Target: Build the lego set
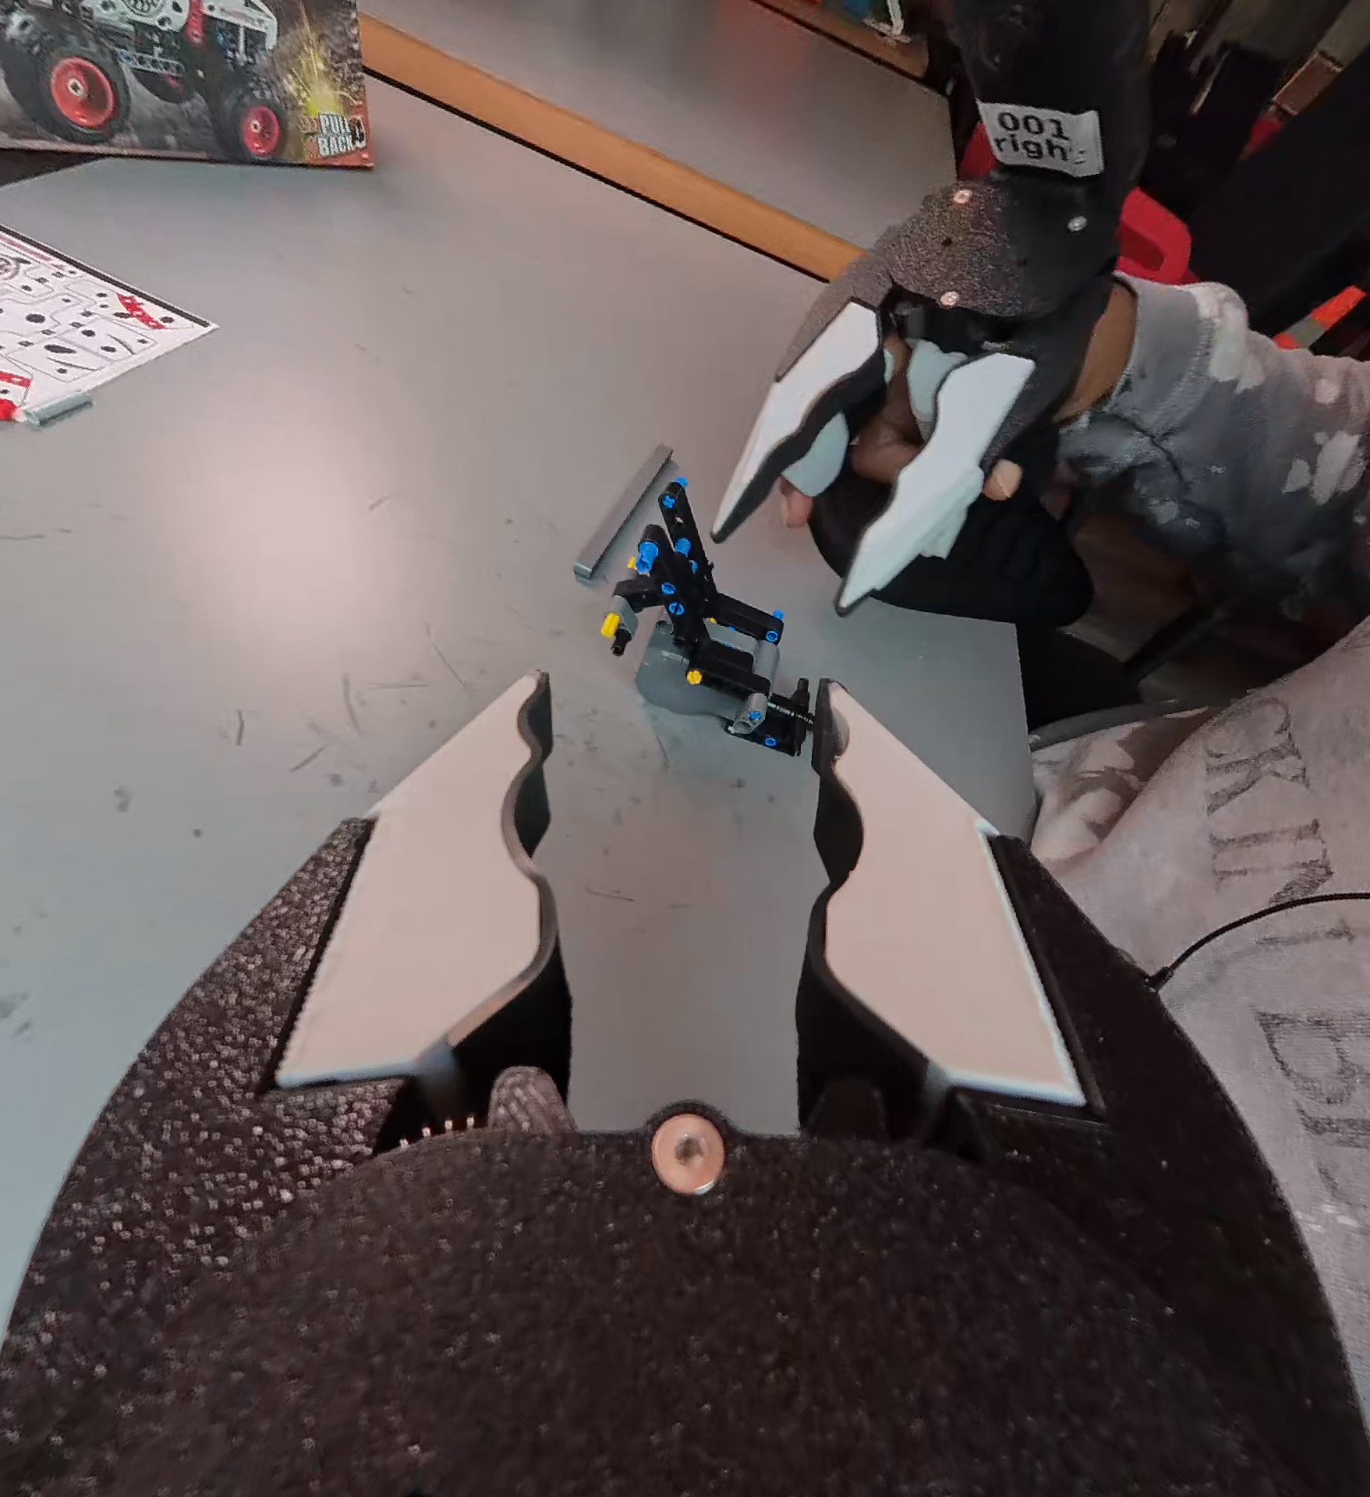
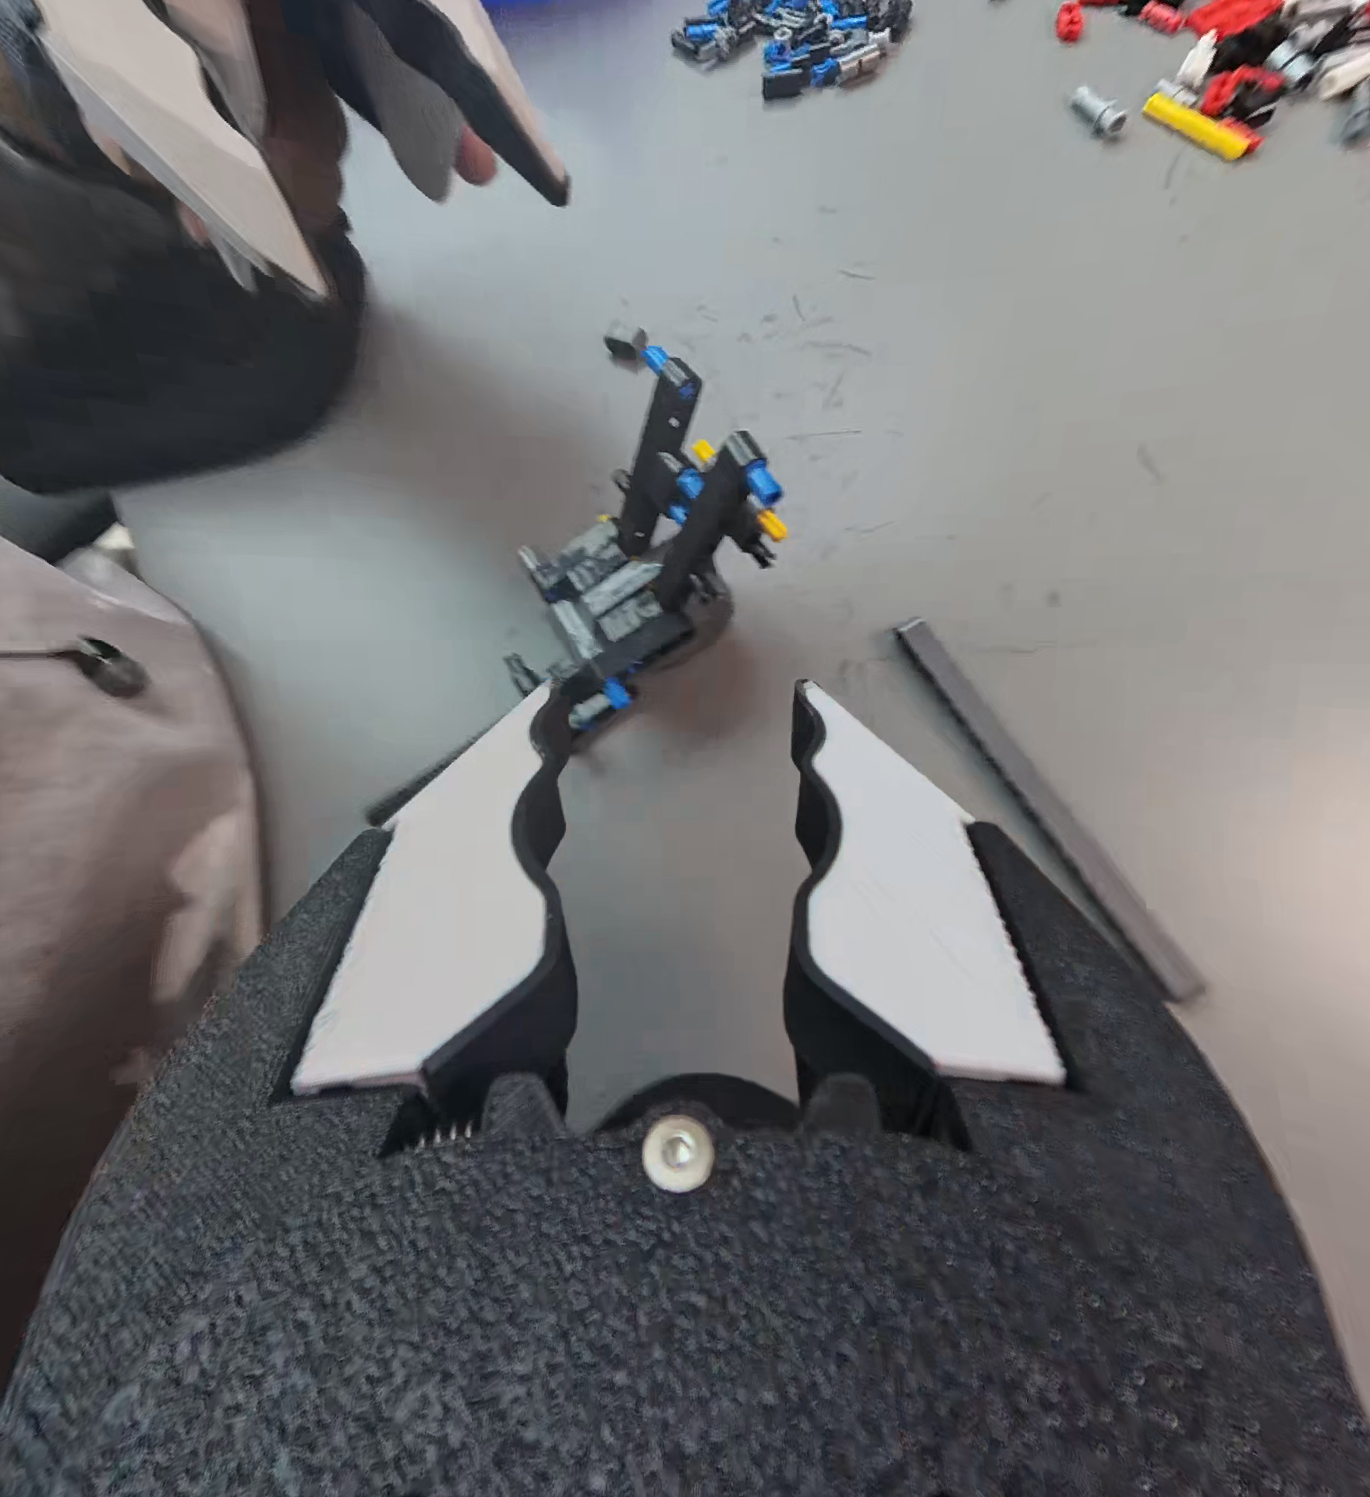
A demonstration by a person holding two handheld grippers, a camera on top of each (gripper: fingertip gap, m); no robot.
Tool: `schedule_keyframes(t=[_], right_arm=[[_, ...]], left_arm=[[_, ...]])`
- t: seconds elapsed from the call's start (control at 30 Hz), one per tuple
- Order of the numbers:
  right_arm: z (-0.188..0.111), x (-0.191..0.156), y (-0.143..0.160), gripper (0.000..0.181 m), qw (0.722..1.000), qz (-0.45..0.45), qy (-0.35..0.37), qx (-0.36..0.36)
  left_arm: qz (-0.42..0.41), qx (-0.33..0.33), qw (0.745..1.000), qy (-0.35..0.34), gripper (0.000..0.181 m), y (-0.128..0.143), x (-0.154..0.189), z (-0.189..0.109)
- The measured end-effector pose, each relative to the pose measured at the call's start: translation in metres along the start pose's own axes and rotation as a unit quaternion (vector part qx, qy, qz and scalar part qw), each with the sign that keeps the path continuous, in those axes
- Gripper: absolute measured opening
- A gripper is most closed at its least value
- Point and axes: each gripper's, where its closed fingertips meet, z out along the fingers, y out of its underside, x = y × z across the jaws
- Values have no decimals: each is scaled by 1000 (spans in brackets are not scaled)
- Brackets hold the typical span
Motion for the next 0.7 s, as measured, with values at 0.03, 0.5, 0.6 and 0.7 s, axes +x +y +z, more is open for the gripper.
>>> schedule_keyframes(t=[0.03,0.5,0.6,0.7], right_arm=[[3,-12,-1,60,999,37,-7,6],[44,-9,-15,44,975,-212,-46,-39],[44,-3,-11,54,977,-187,-59,-84],[35,-17,-25,57,978,-200,-52,-26]], left_arm=[[4,-5,1000,1,68,1,-3,2],[192,-177,956,131,100,44,-12,58],[195,-208,946,152,89,53,-5,66],[181,-208,950,147,82,55,-1,67]])
